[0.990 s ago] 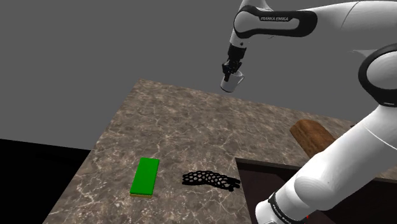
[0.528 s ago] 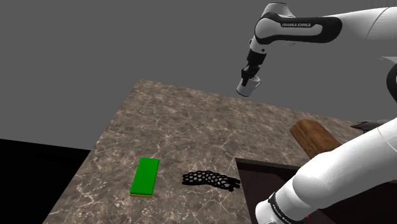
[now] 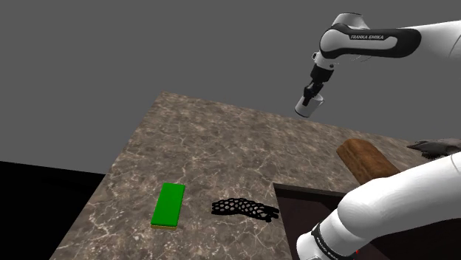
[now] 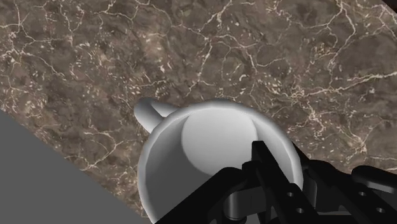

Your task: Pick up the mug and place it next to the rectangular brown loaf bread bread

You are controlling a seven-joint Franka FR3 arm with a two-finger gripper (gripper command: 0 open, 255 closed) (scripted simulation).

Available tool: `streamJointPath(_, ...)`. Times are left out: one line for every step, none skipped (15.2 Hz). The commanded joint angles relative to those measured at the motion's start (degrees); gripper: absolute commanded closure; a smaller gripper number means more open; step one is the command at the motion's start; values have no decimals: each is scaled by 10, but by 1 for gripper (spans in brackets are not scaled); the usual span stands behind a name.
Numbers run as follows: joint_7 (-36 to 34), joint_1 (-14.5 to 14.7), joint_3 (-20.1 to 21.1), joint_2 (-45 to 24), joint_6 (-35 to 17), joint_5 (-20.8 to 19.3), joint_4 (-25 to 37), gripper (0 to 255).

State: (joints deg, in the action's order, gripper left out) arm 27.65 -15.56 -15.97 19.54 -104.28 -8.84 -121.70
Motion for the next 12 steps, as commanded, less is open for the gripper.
streamJointPath(24,-10,-16,10,1,-7,-6,255)
streamJointPath(37,-16,-25,15,1,-12,-10,255)
streamJointPath(49,-22,-34,19,1,-16,-12,255)
streamJointPath(62,-27,-43,23,1,-20,-14,255)
streamJointPath(75,-33,-52,26,0,-23,-15,255)
streamJointPath(89,-38,-61,28,0,-27,-15,255)
streamJointPath(102,-43,-71,30,0,-31,-15,255)
streamJointPath(116,-48,-81,31,0,-34,-15,255)
streamJointPath(129,-53,-91,31,-1,-38,-13,255)
streamJointPath(143,-58,-101,31,-1,-41,-11,255)
streamJointPath(164,-65,-116,29,-2,-44,-7,255)
streamJointPath(163,-65,-117,29,-9,-45,-15,255)
